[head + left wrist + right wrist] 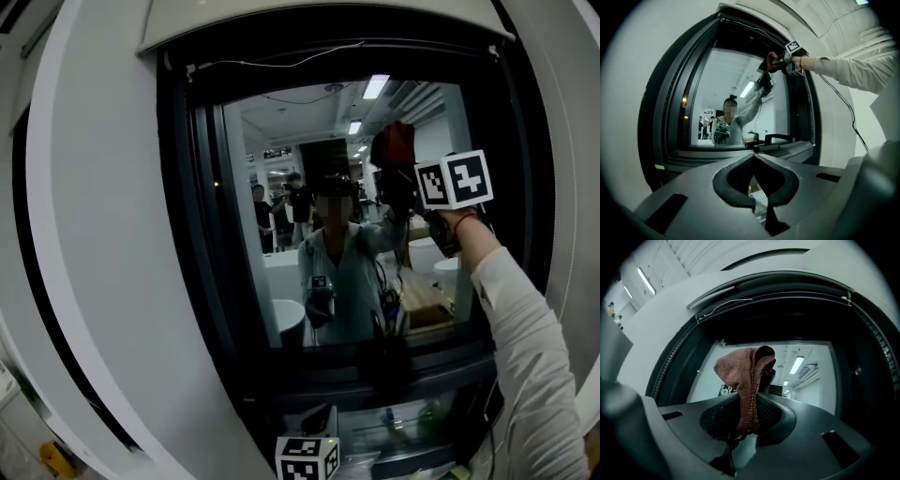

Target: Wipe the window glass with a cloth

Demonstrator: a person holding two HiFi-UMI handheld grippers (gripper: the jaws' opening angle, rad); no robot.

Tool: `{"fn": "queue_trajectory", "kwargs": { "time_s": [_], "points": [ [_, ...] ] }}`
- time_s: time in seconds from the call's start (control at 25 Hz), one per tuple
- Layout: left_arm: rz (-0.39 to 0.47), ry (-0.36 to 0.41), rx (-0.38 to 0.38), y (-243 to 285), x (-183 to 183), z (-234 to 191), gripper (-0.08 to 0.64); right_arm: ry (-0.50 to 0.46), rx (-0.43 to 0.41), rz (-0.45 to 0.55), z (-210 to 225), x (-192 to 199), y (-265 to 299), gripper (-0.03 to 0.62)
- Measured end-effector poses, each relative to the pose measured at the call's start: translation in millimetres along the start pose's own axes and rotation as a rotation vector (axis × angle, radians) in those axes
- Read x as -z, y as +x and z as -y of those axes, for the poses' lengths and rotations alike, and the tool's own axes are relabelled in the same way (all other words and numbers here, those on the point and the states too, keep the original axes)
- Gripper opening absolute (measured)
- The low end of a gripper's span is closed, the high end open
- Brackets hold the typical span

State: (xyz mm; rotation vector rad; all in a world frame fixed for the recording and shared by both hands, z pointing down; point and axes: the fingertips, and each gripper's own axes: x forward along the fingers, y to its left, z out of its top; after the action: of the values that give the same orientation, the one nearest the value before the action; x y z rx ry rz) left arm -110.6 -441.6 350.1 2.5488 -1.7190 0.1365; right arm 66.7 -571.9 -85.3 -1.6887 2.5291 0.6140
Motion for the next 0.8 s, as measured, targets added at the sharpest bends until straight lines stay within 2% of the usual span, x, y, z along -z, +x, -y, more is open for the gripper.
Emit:
{"fn": "queue_trajectory", "kwargs": {
  "time_s": [0.2, 0.4, 0.6, 0.8],
  "points": [
    [-0.007, -0.001, 0.036, 10.8, 0.6, 15.9, 0.005, 0.026, 0.127, -0.028, 71.9, 16.0, -29.4, 0.069],
    [-0.010, 0.002, 0.061, 17.9, 0.0, 26.7, 0.005, 0.024, 0.229, -0.069, 121.0, 31.2, -50.8, 0.069],
    [-0.013, -0.006, 0.067, 21.4, 1.3, 30.8, 0.005, 0.009, 0.302, -0.109, 148.9, 43.2, -62.9, 0.069],
    [-0.014, -0.005, 0.070, 21.8, -0.2, 31.6, 0.005, -0.017, 0.342, -0.126, 151.9, 45.5, -66.1, 0.069]
  ]
}}
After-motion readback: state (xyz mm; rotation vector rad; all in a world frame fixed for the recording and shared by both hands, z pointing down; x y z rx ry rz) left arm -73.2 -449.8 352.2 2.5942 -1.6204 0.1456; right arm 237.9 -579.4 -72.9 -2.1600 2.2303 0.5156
